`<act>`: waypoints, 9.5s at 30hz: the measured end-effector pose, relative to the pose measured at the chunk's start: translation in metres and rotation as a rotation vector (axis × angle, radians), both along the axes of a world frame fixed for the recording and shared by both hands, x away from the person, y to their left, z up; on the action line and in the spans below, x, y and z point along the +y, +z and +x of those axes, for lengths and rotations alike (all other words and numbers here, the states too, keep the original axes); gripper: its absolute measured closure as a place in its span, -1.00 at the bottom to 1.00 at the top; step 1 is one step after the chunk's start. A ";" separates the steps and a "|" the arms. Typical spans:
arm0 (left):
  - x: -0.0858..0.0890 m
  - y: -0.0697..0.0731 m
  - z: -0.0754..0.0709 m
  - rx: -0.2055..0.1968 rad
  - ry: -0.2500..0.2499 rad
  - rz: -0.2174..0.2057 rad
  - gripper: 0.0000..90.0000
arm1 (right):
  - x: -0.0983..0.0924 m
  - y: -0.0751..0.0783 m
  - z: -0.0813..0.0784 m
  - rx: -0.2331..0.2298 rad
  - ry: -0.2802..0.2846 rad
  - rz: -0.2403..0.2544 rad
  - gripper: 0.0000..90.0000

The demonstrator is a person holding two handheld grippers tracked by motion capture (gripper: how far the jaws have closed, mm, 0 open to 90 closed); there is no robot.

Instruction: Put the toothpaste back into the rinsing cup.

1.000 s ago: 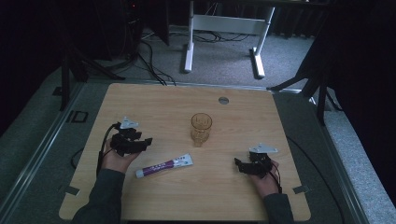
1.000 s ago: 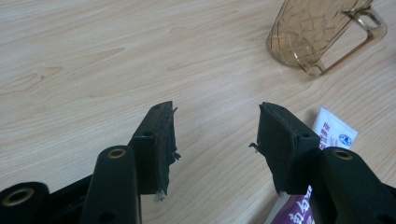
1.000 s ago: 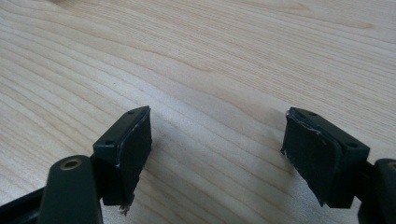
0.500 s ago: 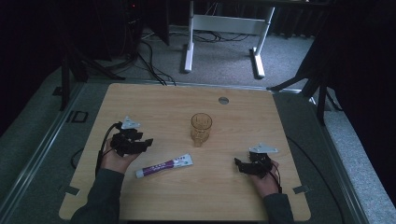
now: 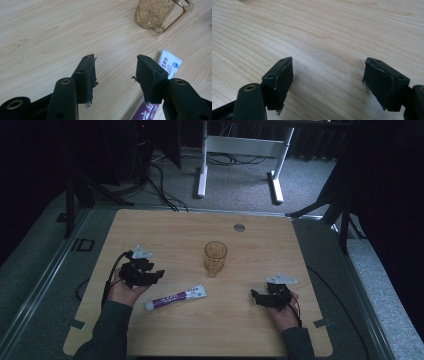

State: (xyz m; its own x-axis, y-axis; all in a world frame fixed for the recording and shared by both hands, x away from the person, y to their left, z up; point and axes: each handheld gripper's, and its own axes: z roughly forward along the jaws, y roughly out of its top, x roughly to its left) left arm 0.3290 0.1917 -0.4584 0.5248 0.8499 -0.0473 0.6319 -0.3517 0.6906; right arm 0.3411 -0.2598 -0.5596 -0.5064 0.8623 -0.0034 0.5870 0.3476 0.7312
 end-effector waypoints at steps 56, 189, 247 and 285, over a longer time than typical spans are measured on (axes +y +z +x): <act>-0.030 -0.004 0.001 0.071 -0.131 0.133 0.19 | 0.000 0.000 0.000 -0.001 0.000 0.000 -0.48; -0.065 -0.018 0.002 0.190 -0.340 0.346 0.15 | 0.000 0.000 0.000 -0.001 0.001 -0.001 -0.48; -0.094 -0.045 0.006 0.336 -0.422 0.521 0.43 | 0.000 0.000 0.000 -0.001 0.001 0.000 -0.48; -0.091 -0.056 0.016 0.420 -0.390 0.483 0.56 | 0.000 0.000 0.000 0.000 0.000 0.001 -0.48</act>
